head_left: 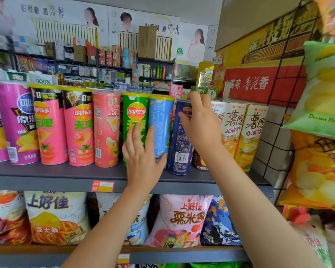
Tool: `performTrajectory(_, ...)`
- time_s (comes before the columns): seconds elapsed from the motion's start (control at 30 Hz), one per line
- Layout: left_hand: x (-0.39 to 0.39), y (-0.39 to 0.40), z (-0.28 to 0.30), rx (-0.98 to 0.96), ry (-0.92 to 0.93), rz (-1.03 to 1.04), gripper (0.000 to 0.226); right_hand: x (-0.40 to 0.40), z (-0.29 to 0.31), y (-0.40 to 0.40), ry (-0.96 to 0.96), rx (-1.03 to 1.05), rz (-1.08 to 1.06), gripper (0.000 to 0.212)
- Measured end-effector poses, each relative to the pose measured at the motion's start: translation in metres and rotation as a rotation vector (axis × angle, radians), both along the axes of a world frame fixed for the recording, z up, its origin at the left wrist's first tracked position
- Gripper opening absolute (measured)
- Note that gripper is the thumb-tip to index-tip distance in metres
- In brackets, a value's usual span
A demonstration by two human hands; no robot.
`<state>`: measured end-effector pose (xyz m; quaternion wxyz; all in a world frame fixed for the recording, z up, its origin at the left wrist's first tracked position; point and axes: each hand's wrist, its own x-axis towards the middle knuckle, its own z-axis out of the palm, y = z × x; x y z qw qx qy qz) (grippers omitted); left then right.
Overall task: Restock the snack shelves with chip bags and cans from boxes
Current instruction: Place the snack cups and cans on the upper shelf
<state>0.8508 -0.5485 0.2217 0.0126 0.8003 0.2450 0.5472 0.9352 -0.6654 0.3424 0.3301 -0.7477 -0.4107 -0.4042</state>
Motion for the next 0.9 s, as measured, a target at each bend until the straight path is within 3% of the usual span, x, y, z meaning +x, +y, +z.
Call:
performTrajectory(0.13,-0.004,0.004,-0.003,-0.029,-0.011,-0.006,0.089,-0.009,-0.039,-0.009,0.019,-0.054,-0.046,0.088)
performTrajectory(0.27,-0.016,0.012,-0.01,-0.072,-0.02,-0.022,0.098,-0.016,-0.084,-0.014,0.146,-0.018,-0.054,0.109)
performTrajectory(0.4,-0.025,0.019,-0.01,-0.095,0.004,-0.052,0.096,-0.015,-0.111,-0.014,0.393,-0.004,0.006,0.106)
performTrajectory(0.5,-0.027,0.018,-0.01,-0.11,0.018,-0.064,0.095,-0.013,-0.112,-0.01,0.457,-0.014,0.021,0.099)
performTrajectory(0.8,-0.027,0.018,-0.011,-0.113,0.03,-0.059,0.094,-0.006,-0.117,0.006,0.52,0.034,0.037,0.085)
performTrajectory(0.9,-0.027,0.017,-0.01,-0.121,0.031,-0.051,0.095,-0.015,-0.126,0.008,0.369,0.11,-0.034,0.078)
